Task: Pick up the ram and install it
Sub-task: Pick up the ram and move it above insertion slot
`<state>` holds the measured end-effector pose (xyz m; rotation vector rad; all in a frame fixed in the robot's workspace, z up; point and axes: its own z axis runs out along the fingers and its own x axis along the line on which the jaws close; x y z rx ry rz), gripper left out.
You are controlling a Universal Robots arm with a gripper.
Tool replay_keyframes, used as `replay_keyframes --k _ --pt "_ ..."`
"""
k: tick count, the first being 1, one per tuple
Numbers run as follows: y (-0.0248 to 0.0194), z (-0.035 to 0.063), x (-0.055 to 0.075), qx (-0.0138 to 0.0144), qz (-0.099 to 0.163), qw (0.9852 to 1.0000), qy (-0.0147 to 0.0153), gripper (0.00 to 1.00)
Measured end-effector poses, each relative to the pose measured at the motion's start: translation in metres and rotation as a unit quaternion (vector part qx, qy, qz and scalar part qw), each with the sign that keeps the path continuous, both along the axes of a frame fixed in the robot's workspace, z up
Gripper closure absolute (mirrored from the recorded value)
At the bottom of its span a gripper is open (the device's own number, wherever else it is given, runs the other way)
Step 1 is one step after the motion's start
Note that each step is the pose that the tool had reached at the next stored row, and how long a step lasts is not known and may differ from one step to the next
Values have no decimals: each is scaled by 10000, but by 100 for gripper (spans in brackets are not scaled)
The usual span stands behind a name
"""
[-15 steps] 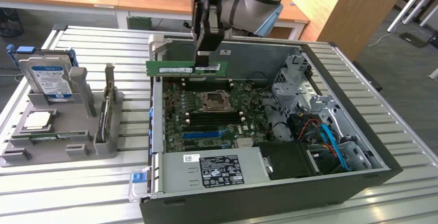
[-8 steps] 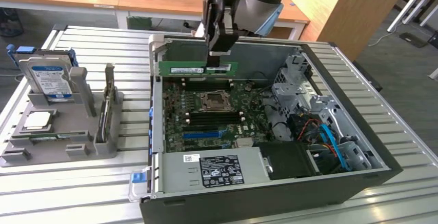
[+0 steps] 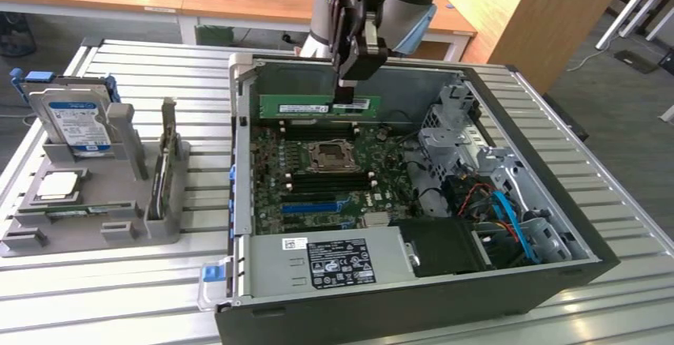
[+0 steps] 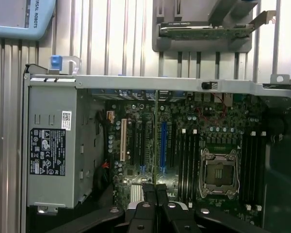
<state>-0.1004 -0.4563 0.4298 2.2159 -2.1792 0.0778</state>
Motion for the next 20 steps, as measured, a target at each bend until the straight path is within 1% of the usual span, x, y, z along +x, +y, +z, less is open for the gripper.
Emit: replay_keyframes --k 10,12,17,20 --pt "-1 0 341 0 0 10000 0 88" --pt "-2 0 366 0 -2 10000 0 88" --pt "-1 0 366 0 -9 10000 0 88" --pt "21 -1 367 0 -9 10000 0 88"
